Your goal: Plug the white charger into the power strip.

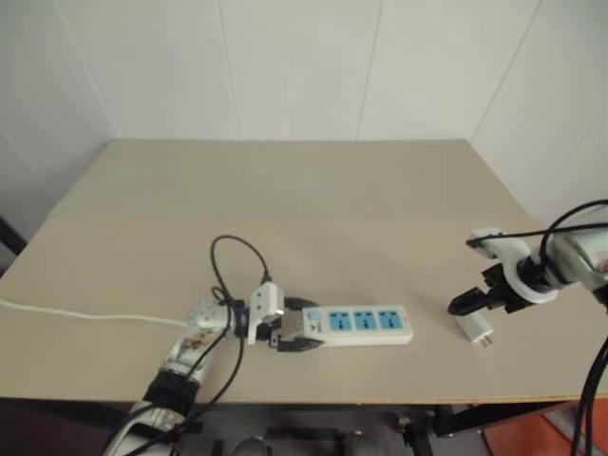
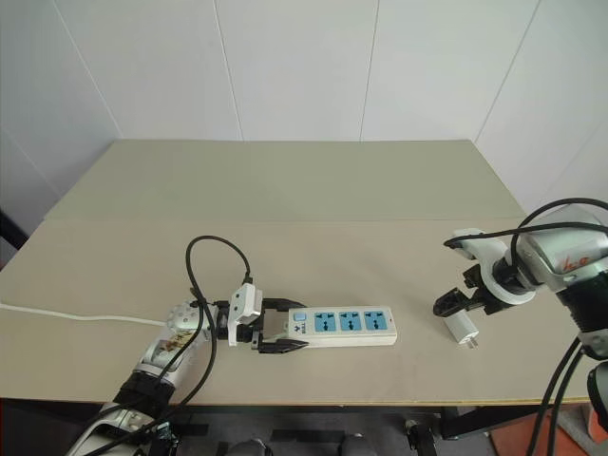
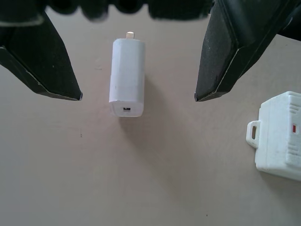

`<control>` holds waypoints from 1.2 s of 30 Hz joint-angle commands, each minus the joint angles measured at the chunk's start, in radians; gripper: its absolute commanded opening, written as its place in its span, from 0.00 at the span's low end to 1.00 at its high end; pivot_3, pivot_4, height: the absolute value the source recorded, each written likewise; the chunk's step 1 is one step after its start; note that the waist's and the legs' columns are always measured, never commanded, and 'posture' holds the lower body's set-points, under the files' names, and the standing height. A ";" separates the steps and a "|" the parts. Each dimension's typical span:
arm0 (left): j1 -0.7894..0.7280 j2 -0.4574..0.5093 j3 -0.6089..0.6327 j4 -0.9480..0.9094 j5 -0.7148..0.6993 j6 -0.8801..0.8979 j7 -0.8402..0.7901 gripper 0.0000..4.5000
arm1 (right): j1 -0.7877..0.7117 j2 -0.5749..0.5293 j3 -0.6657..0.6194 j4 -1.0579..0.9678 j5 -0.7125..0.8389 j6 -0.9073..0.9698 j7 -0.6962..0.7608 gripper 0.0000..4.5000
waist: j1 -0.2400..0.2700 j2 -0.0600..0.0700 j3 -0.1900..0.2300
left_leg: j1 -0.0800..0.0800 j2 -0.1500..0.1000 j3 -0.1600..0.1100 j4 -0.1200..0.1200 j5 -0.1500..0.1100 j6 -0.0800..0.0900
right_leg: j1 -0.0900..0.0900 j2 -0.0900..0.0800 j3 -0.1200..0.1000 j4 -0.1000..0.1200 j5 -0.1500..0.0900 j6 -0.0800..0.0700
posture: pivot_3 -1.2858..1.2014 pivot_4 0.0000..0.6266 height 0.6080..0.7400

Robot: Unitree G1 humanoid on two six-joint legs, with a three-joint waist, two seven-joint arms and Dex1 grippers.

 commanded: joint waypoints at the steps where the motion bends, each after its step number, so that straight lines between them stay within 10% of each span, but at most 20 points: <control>1: 0.006 0.000 -0.004 -0.065 -0.033 0.014 0.000 0.73 | 0.015 0.003 -0.026 0.013 -0.030 -0.016 0.000 1.00 | 0.001 0.000 0.000 | 0.000 0.000 0.000 0.000 0.000 0.000 | 0.000 0.000 0.000 0.000 0.000 0.000 | 0.52 0.24 1.00; 16: 0.008 0.029 0.000 -0.083 -0.016 0.042 0.014 0.73 | 0.059 0.066 -0.078 0.093 -0.095 -0.055 -0.013 1.00 | -0.002 0.000 0.000 | 0.000 0.000 0.000 0.000 0.000 0.000 | 0.000 0.000 0.000 0.000 0.000 0.000 | 0.52 0.24 1.00; 27: 0.003 0.036 -0.001 -0.068 -0.024 0.023 -0.009 0.73 | 0.079 0.070 -0.074 0.095 -0.108 -0.053 -0.006 0.27 | -0.002 0.000 0.000 | 0.000 0.000 0.000 0.000 0.000 0.000 | 0.000 0.000 0.000 0.000 0.000 0.000 | 0.52 0.24 1.00; 36: -0.026 0.026 -0.006 -0.048 -0.023 0.019 -0.020 0.73 | 0.028 -0.006 -0.106 -0.058 -0.098 -0.082 0.043 0.25 | -0.002 0.001 0.001 | 0.000 0.000 0.000 0.000 0.000 0.000 | 0.000 0.000 0.000 0.000 0.000 0.000 | 0.52 0.24 1.00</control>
